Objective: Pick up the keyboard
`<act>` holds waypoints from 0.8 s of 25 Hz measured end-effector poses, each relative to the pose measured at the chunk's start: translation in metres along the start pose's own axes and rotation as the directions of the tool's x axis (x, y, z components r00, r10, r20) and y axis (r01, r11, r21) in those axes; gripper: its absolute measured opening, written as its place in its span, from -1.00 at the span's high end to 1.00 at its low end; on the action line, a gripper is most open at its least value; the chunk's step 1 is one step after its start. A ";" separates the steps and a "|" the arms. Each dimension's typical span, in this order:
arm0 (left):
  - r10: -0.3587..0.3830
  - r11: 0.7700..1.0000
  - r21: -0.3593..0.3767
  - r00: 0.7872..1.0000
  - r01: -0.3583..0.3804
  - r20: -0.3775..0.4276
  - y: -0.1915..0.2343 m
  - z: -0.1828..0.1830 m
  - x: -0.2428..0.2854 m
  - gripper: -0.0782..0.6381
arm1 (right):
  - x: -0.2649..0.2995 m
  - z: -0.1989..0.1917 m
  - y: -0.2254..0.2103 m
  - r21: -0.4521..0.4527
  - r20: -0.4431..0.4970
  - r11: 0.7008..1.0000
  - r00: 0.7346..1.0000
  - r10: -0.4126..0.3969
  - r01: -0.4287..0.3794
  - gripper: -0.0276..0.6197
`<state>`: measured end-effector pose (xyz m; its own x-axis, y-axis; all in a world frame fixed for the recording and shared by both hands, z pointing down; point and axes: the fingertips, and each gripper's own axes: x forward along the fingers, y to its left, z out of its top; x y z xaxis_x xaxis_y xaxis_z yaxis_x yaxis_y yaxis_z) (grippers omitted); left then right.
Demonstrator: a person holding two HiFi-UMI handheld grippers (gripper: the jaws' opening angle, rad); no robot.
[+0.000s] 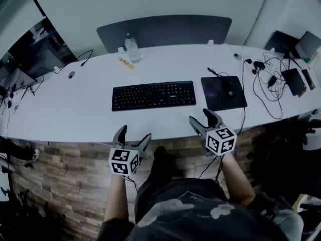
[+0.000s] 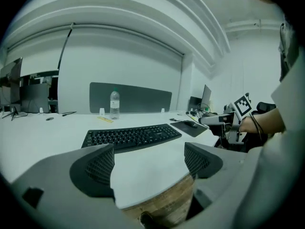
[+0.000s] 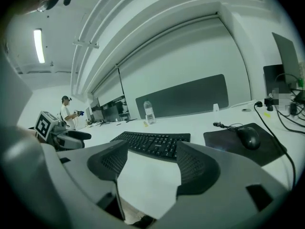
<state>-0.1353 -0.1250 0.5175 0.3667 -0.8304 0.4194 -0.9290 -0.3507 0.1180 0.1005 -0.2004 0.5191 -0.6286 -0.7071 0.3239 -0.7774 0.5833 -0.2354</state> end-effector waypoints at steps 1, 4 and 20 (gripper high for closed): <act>0.001 1.000 0.013 1.000 -0.001 -0.020 0.011 0.000 0.009 -0.45 | 0.011 0.005 -0.003 0.006 0.001 1.000 1.000 -0.010 0.010 -0.07; -0.001 0.997 0.071 0.998 0.006 -0.068 0.041 0.007 0.034 -0.50 | 0.042 0.019 -0.011 0.029 0.005 0.999 1.000 -0.031 0.030 -0.22; -0.194 0.723 0.486 0.819 0.491 -0.539 0.091 -0.008 0.128 -0.66 | 0.120 0.051 -0.053 0.088 -0.033 0.987 0.991 -0.131 0.133 -0.28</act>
<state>-0.1735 -0.2596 0.5887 0.4545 -0.3788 0.8062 -0.4679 -0.8717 -0.1457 0.0650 -0.3368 0.5243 -0.5206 -0.7635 0.3821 -0.8530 0.4466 -0.2699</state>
